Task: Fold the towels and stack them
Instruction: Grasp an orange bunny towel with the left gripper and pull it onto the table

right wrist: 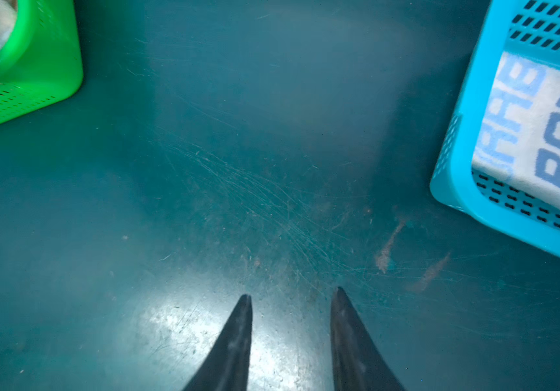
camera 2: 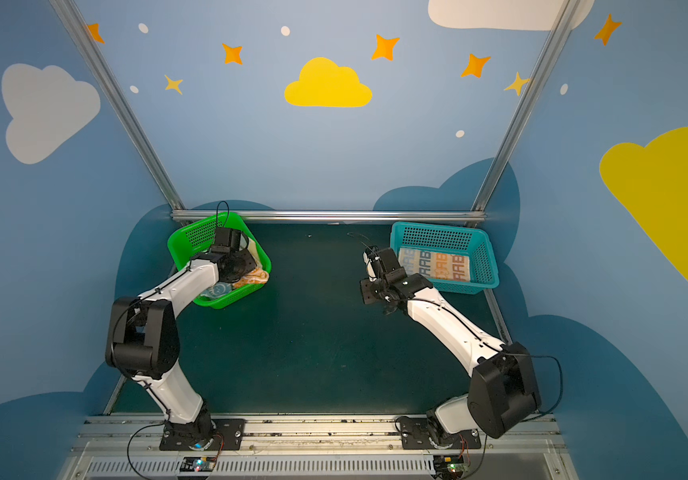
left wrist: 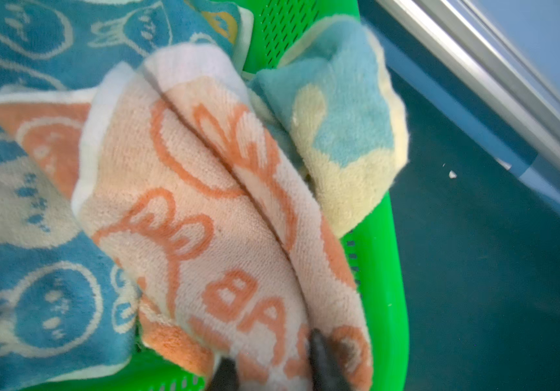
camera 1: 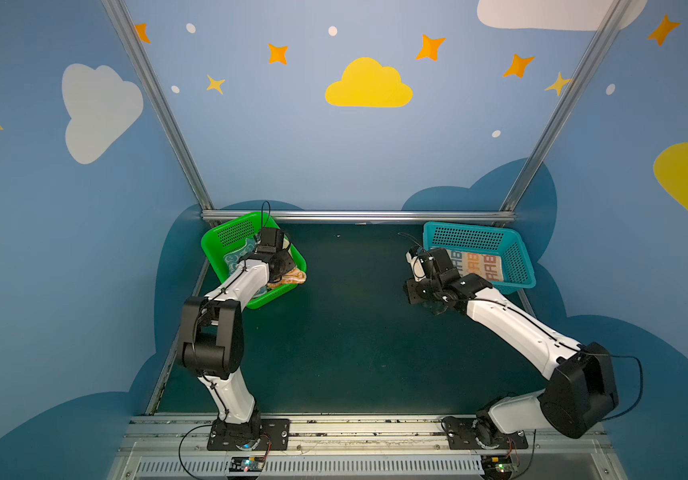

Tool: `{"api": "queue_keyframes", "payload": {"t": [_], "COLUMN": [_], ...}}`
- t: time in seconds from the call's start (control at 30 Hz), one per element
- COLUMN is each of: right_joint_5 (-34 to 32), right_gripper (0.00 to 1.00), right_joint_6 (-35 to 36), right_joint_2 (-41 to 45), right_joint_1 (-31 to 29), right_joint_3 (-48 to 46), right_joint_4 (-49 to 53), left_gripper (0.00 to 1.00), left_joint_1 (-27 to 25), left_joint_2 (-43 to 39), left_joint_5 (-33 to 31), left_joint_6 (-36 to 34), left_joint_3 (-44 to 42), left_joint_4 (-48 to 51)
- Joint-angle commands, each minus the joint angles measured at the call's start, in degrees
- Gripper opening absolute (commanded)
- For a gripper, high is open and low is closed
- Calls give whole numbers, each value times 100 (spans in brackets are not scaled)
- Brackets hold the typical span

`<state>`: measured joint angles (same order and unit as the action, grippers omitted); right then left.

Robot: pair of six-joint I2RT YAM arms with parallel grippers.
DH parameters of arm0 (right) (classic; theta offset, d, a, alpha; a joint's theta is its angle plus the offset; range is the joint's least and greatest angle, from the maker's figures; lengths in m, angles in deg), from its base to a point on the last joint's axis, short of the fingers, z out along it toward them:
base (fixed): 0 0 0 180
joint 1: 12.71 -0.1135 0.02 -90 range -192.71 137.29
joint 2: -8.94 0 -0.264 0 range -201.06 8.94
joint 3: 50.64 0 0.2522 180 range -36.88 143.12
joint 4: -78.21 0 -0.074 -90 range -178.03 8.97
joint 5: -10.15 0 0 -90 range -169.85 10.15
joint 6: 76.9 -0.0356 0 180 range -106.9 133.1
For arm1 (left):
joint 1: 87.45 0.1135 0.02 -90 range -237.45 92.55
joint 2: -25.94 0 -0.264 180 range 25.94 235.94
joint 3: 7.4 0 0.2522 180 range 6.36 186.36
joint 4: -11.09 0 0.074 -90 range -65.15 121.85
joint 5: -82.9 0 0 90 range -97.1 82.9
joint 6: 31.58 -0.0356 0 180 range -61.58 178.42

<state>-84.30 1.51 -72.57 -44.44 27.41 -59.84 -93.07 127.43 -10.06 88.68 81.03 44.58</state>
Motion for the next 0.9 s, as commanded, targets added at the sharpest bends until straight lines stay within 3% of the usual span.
{"api": "queue_keyframes", "payload": {"t": [0.0,0.07,0.2,0.3,0.43,0.63,0.87], "right_joint_5": [172,214,57,-182,-286,-233,-557], "right_gripper": [32,36,58,64,66,67,66], "right_joint_6": [-187,-253,-402,-413,-330,-289,-220], "right_joint_2": [179,197,267,337,386,447,743], "right_joint_1": [-52,-57,-121,-169,-187,-187,-190], "right_joint_3": [-130,-163,-224,-246,-234,-242,-424], "right_joint_4": [-60,-100,-192,-206,-213,-212,-210], "left_gripper": [4,4,4,4,4,4,4], "left_joint_1": [13,7,-110,-278,-663,-1633,-2292], "left_joint_2": [13,-133,-645,-1142,-1647,-2008,-2194], "left_joint_5": [77,274,481,991,1759,1776,2384], "left_joint_6": [-106,-242,-433,-723,-1143,-1926,-1573], "left_joint_3": [310,380,416,323,417,803,426], "left_joint_4": [108,47,-69,-259,-180,558,187]}}
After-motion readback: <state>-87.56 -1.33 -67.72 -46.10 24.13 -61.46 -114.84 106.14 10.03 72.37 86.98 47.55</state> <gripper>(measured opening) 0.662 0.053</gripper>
